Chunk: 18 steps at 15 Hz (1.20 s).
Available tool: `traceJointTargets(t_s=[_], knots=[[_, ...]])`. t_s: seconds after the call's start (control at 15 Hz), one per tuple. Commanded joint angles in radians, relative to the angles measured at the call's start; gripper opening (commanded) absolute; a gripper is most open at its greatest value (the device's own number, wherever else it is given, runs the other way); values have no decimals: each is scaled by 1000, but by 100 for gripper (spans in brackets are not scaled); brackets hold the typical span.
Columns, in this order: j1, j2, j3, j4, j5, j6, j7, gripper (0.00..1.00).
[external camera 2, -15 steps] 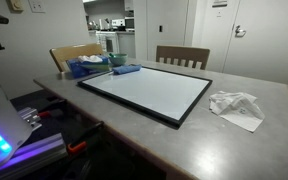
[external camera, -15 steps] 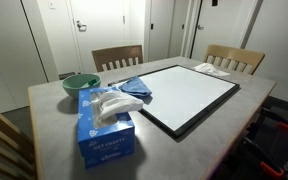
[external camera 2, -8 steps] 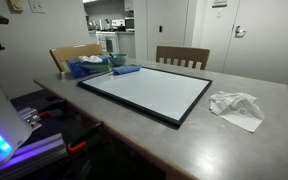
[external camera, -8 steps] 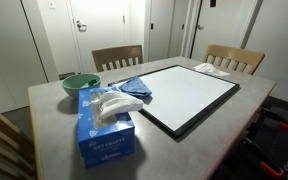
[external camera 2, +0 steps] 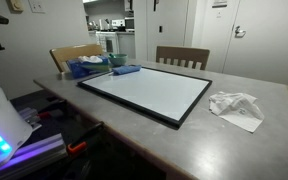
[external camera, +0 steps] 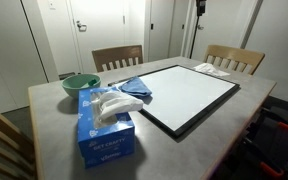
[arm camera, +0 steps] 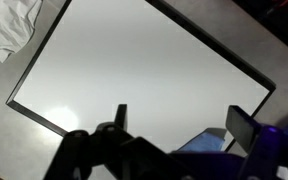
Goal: Use the cloth to wipe the whiteboard
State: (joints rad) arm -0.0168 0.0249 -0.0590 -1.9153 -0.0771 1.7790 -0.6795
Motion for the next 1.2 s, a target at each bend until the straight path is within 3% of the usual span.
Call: traceJointTargets(t_s=[0.0,0.47,0.67,1.13], knots=[[3,8,25,-52,-23,99,39,100],[26,42,69,-109,7,282,116,100],[31,76,86,-105,33,332,90,100],[40,92,94,-76,-4,290,132,100]])
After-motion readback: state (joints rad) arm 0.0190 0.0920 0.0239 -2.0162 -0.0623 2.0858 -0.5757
